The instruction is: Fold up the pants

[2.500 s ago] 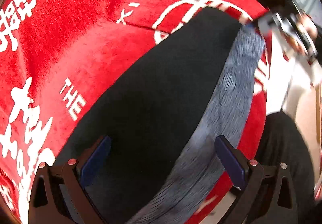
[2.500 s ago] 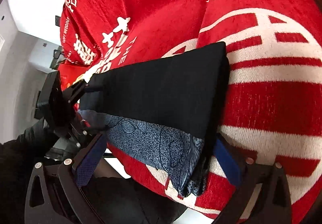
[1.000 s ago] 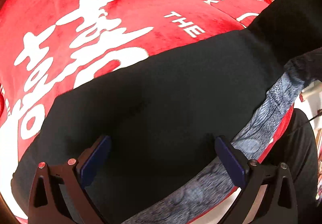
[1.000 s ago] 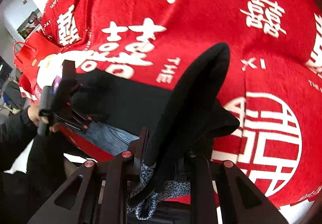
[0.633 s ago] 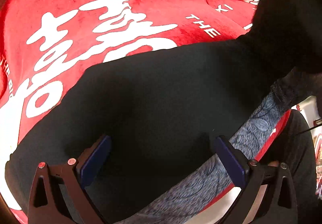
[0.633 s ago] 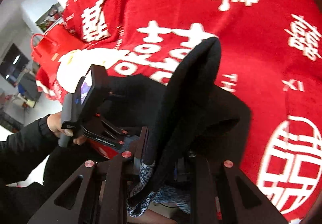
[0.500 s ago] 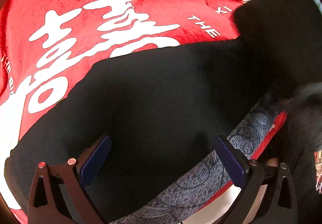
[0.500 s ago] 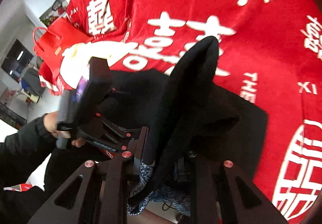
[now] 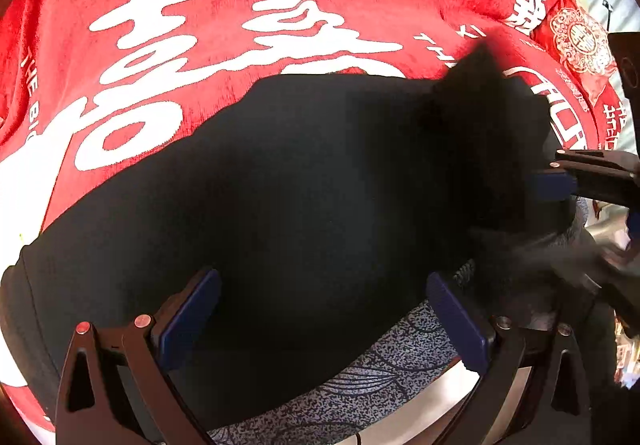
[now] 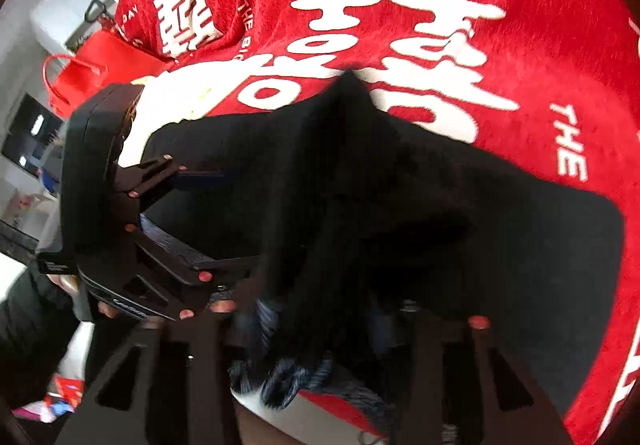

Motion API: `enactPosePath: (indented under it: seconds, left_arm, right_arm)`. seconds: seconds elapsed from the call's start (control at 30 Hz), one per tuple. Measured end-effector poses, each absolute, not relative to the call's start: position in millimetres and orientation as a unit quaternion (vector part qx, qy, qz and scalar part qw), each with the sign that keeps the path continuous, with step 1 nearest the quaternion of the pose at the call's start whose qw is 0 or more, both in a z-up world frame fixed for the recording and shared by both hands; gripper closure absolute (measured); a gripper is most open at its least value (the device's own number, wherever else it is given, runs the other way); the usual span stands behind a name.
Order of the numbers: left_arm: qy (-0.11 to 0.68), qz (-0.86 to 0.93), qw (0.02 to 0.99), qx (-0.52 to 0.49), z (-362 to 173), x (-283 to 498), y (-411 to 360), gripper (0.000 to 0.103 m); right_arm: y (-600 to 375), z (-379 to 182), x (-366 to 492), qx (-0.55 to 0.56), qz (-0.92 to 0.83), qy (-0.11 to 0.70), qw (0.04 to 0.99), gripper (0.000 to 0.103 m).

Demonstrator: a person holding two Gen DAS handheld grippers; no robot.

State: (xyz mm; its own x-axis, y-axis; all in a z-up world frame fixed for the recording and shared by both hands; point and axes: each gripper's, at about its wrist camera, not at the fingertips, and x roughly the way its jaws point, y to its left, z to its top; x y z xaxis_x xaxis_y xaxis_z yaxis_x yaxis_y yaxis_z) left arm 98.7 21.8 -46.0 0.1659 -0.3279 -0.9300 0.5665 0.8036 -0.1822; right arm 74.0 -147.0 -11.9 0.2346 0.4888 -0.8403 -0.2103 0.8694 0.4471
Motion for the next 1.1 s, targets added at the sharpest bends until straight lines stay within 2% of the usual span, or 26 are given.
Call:
enactPosePath:
  seconds: [0.07,0.1,0.37,0.5,0.63,0.7,0.73,0.8,0.97,1.1]
  left_arm:
    - [0.576,-0.291,0.755,0.114,-48,98,19,0.000]
    - [0.575,-0.291,0.756,0.118,-48,97,19,0.000]
    - [0.569,-0.268,0.768,0.119,-32,97,39,0.000]
    - [0.567,-0.255,0.780,0.079,-12,103,57,0.000]
    - [0.552,-0.273,0.785,0.060,9,95,49,0.000]
    - [0.543,-0.289,0.786,0.056,19,87,34,0.000]
    - [0.541,-0.301,0.784,0.054,23,82,25,0.000]
    - [0.534,-0.320,0.780,0.060,27,71,8,0.000]
    - [0.521,-0.358,0.770,0.087,30,42,-23,0.000]
    - [0.549,-0.340,0.760,0.073,10,36,-15,0.000]
  right_arm:
    - [-145,-3,73,0.146,0.245,0.564,0.775,0.027]
    - [-144,3,72,0.146,0.248,0.555,0.781,0.026]
    - [-191,44,56,0.122,0.174,0.521,0.826,0.022]
    - [-222,28,33,0.025,0.052,0.533,0.844,0.021]
    - [-209,-20,3,-0.027,0.056,0.593,0.803,0.018]
    - [-193,-27,-14,-0.086,0.062,0.581,0.807,0.008]
    - [-188,-28,-18,-0.098,0.065,0.578,0.807,0.007]
    - [-191,-21,-21,-0.077,0.065,0.571,0.815,0.007]
    - [-234,15,-11,0.057,0.069,0.519,0.850,0.007]
    - [-222,22,25,0.021,0.082,0.506,0.858,0.006]
